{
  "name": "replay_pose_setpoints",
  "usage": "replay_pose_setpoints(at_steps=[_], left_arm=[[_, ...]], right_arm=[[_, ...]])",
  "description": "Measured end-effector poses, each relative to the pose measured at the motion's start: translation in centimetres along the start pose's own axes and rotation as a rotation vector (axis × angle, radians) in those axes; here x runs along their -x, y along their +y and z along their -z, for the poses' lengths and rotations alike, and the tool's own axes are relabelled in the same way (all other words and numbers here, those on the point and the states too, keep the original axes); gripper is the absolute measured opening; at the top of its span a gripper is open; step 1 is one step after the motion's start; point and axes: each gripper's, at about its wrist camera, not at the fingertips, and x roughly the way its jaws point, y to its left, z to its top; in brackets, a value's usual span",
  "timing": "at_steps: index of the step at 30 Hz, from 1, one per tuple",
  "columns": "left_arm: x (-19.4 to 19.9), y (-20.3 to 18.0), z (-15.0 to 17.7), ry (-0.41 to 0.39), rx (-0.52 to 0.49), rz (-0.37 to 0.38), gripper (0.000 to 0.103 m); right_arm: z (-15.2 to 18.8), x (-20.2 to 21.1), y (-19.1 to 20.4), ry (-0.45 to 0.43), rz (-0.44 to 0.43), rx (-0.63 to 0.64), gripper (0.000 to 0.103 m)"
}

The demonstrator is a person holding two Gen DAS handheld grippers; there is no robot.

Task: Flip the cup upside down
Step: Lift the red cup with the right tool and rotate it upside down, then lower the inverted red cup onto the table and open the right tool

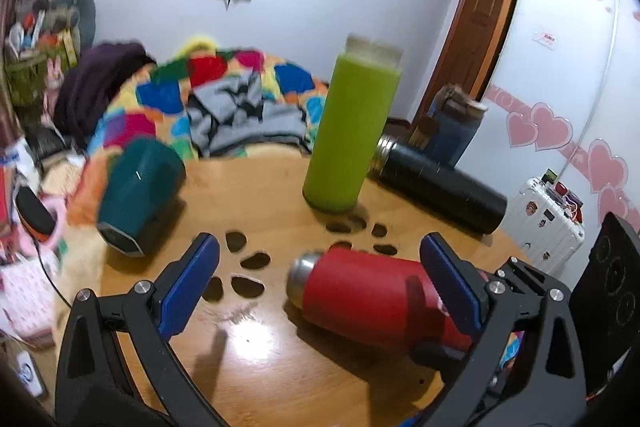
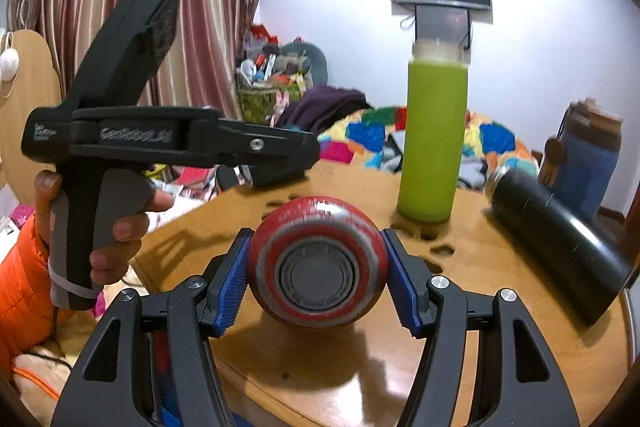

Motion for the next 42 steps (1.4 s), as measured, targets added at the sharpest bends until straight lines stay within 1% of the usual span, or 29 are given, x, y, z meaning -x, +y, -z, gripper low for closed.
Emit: replay_pose_setpoints(at_steps=[4,8,14,17,20,22,26,28,32,34,38,40,42], left_arm=[[2.4,-0.6,-0.9,-0.058,-0.016,0.035,0.102],[3.3,-1.1,-1.5,-0.086,-0.032,0.051,0.102],[2.4,-0.9,-2.1,-0.081,-0.036,0.034,0.102],[1.5,-0.6,-2.0,-0.062,-0.037,0.007,0.102],[1.1,0.0,-1.8,-0.063,-0.015,0.015,0.102],[1.0,0.2,-1.7,-0.059,-0.001,0.033,0.102],[1.3,-0.1,-1.7,-0.065,-0.011,0.019,0.102],[2.0,-0.5,-1.7,-0.085,-0.023,0.001,0.102],[4.0,-0.8,-2.0,-0.136,-0.028,-0.017,0.102],[5.0,-1.0,-2.1,-0.16,-0.035,-0.05,0.102],[6.8,-2.0,-1.8,-0.196,-0.057,-0.104,0.102],[7.4,-2.4,-1.5,-0.205,-0.068,-0.118,0.102],[7.9,-3.1,-1.1,-0.215,-0.084,-0.142,0.102]], right_arm=[[-1.3,0.7,0.4,-0.038,0.012,0.024,0.059],[-2.3,0.5,0.8,-0.055,0.015,0.035,0.058],[-3.6,-1.0,0.7,-0.034,0.009,0.019,0.059],[-3.9,-1.7,0.8,-0.026,0.015,0.02,0.059],[-3.9,-1.9,0.8,-0.02,0.021,0.017,0.059],[-3.8,-1.8,0.7,-0.013,0.021,0.01,0.059],[-3.8,-1.1,0.5,-0.006,0.014,-0.005,0.06],[-3.8,-0.3,0.3,-0.012,0.022,-0.009,0.067],[-4.1,1.9,0.0,-0.043,0.06,-0.021,0.074],[-4.4,3.2,-0.4,-0.07,0.091,-0.037,0.083],[-5.0,5.4,-1.2,-0.105,0.147,-0.066,0.085],[-5.3,6.2,-1.6,-0.115,0.167,-0.087,0.091],[-5.4,7.1,-2.0,-0.128,0.192,-0.111,0.092]])
